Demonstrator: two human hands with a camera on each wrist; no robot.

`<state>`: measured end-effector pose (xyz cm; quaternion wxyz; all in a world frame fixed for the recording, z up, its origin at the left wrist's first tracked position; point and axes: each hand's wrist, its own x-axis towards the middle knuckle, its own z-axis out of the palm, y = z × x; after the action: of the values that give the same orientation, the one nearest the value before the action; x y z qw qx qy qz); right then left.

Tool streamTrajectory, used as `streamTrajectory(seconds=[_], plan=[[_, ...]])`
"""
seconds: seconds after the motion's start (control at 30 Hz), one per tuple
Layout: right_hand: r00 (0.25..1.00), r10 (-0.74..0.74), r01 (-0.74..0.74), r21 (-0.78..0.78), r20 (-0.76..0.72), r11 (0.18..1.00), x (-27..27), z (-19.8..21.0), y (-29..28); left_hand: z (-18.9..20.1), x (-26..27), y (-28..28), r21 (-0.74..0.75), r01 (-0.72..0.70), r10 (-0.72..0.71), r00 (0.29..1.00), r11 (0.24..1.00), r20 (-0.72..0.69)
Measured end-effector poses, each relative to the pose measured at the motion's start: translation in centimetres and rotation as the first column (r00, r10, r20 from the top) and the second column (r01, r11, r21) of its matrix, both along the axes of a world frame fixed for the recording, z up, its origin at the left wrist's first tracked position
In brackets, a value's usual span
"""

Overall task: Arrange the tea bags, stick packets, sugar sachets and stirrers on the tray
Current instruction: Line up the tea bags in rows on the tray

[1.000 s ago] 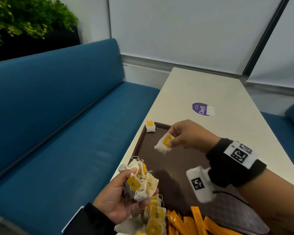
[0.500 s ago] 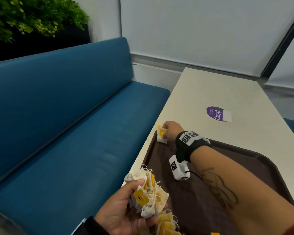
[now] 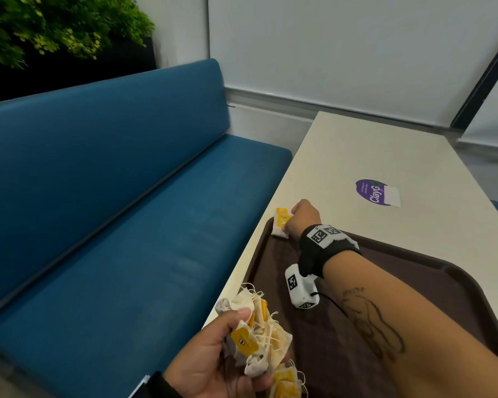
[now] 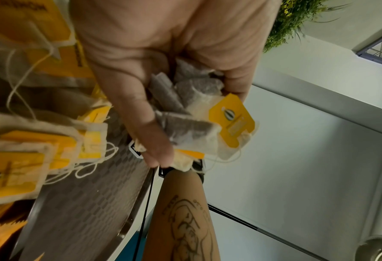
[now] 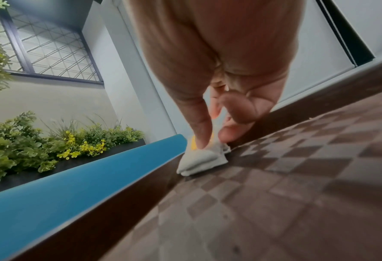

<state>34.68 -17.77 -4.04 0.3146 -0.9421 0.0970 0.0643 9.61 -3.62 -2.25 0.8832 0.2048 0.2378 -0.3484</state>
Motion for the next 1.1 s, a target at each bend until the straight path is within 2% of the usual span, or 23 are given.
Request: streamTrajectory(seconds=[0.1,0.2,0.37,0.5,0.6,0.67,0.73,0.87,0.93,1.0,1.1], plan=[[0.998,-0.013,0.018,0.091,-0.061,0.996,-0.2,-0.1,-0.3,-0.1,-0.1,0.0,0.026,0.000,0.000,1.000,1.000,-0.017],[0.993,0.030,-0.021,0.076,-0.117,0.997,-0.1,-0.6,0.1,-0.1,-0.1,-0.1,0.057,-0.006,0.008,1.000,0.998,-0.029],[0.993,0.033,-0.019,0.126,-0.110,0.992,-0.3,-0.5,0.6,0.0,-0.6,0.1,0.076,0.001,-0.002,1.000,0.997,0.007],[0.996,0.072,-0.066,0.107,-0.049,0.992,-2.1,2.1,-0.8,0.6,-0.8,0.0,0.140,-0.003,-0.013,0.994,0.990,0.111],[0.976,0.217,-0.213,0.202,0.000,0.956,-5.4,5.8,-2.2,1.5,-0.9,-0.3,0.144,-0.031,0.006,0.985,0.989,0.171],[0.916,0.400,-0.378,0.285,-0.024,0.881,-8.5,8.1,-3.2,1.8,-1.1,-0.6,0.149,-0.021,-0.011,0.978,0.989,0.211],[0.817,0.575,-0.514,0.386,-0.053,0.766,-11.8,9.8,-4.3,2.3,-1.2,-0.9,0.151,-0.009,-0.026,0.973,0.988,0.230],[0.658,0.753,-0.644,0.517,-0.002,0.564,-17.7,11.0,-6.6,2.3,-1.7,-1.9,0.174,-0.011,-0.030,0.973,0.985,0.230],[0.619,0.781,-0.707,0.490,0.081,0.510,-20.4,10.9,-7.7,2.4,-2.7,-2.8,0.171,0.024,-0.060,0.976,0.985,0.209],[0.600,0.786,-0.758,0.421,0.149,0.499,-21.7,10.6,-8.0,2.3,-3.1,-3.2,0.144,0.047,-0.076,0.976,0.988,0.203],[0.558,0.812,-0.822,0.251,0.172,0.511,-22.1,10.0,-7.7,2.5,-3.0,-3.2,0.130,0.081,-0.107,0.971,0.988,0.212]])
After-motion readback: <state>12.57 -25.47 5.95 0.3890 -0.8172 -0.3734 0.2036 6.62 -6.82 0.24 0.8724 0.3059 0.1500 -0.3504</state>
